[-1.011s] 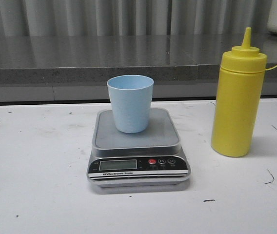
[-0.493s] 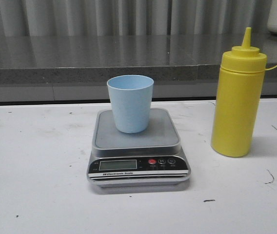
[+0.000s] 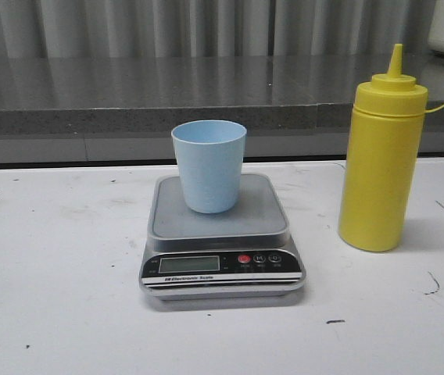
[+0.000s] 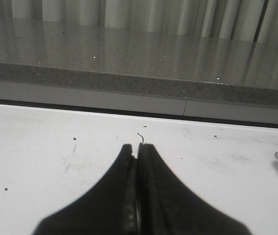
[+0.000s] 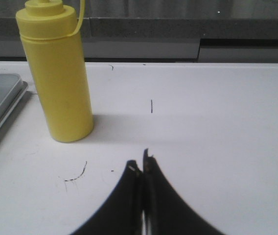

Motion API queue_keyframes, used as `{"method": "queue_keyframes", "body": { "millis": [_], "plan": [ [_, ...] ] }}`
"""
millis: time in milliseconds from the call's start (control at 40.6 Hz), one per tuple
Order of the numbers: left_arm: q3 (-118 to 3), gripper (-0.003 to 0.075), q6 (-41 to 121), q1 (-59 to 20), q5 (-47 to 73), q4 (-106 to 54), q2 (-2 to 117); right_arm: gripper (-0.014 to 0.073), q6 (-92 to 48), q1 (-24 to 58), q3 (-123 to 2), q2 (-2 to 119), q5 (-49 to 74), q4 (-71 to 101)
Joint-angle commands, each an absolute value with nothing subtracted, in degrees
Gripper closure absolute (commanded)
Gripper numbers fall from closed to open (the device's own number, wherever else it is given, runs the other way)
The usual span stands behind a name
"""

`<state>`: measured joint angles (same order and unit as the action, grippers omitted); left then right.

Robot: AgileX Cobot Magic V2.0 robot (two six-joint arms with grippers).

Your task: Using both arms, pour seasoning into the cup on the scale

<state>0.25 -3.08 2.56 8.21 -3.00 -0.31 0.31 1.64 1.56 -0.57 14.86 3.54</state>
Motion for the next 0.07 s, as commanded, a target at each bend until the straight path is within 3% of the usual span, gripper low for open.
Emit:
{"method": "queue_keyframes", "body": {
  "millis": [0, 49],
  "plan": [
    [1.6, 0.0740, -3.8, 2.6, 3.3, -3.0, -1.2, 0.0713, 0.0, 1.2, 1.2, -1.5, 10.6, 2.9],
    [1.6, 0.0740, -3.8, 2.6, 3.3, -3.0, -1.2, 0.0713, 0.0, 1.2, 1.2, -1.5, 10.6, 2.9]
  ]
}}
